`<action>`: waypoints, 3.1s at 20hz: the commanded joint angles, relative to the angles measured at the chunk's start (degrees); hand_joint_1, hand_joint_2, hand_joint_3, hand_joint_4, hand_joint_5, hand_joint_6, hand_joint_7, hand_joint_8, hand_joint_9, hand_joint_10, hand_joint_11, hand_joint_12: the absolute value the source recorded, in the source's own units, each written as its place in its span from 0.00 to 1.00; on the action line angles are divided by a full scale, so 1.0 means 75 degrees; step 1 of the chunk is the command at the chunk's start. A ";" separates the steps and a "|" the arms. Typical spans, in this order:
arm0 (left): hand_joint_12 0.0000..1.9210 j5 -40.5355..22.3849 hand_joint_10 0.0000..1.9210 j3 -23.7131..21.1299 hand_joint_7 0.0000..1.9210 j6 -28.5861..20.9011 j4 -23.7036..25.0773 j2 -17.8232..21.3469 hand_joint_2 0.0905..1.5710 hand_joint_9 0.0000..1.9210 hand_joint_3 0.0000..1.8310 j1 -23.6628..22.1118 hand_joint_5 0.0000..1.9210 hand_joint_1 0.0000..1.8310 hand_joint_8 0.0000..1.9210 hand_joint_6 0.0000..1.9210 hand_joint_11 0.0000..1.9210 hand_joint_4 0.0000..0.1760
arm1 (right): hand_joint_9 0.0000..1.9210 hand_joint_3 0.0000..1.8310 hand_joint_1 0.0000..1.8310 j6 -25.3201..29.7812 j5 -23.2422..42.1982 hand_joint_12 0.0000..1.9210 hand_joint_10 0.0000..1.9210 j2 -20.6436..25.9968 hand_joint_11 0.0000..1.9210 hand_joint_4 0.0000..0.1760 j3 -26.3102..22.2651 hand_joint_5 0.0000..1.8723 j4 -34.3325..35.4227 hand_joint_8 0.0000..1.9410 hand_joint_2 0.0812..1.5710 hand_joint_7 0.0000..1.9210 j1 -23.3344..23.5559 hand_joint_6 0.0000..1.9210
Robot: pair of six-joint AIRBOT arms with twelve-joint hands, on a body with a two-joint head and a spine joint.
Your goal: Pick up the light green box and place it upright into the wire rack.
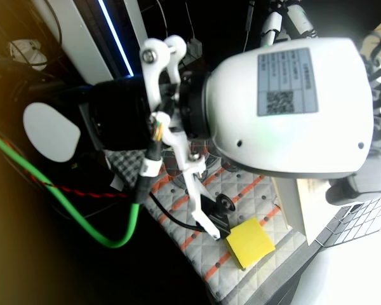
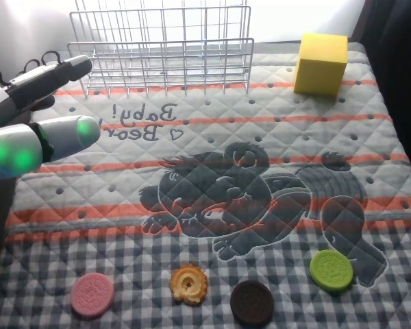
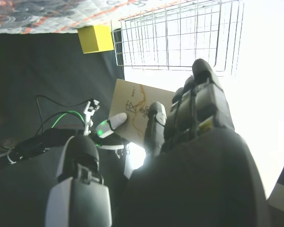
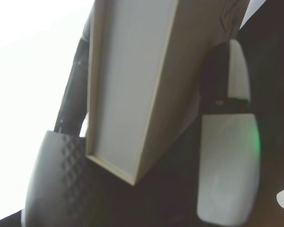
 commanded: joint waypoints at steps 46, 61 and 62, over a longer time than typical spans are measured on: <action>0.22 -0.0975 0.00 0.0061 0.00 -0.0038 0.0130 -0.0135 0.65 0.02 0.00 -0.0170 0.03 0.15 0.00 0.00 0.00 1.00 | 0.78 0.00 0.60 0.0687 0.0972 0.48 0.17 -0.0981 0.64 0.00 0.0699 0.41 -0.0286 0.00 0.78 0.75 -0.0865 0.68; 0.23 -0.1018 0.00 0.0077 0.00 -0.0058 0.0169 -0.0197 0.65 0.01 0.00 -0.0197 0.04 0.16 0.00 0.00 0.00 1.00 | 0.52 0.00 0.45 0.0688 0.1061 0.41 0.00 -0.1188 0.37 0.00 0.0980 0.31 0.0150 0.00 0.80 0.48 -0.1260 0.09; 0.24 -0.1018 0.00 0.0077 0.00 -0.0060 0.0169 -0.0200 0.65 0.01 0.00 -0.0198 0.04 0.16 0.00 0.00 0.00 1.00 | 0.41 0.00 0.40 0.0690 0.1061 0.43 0.00 -0.1188 0.27 0.00 0.0988 0.26 0.0184 0.00 0.77 0.36 -0.1281 0.02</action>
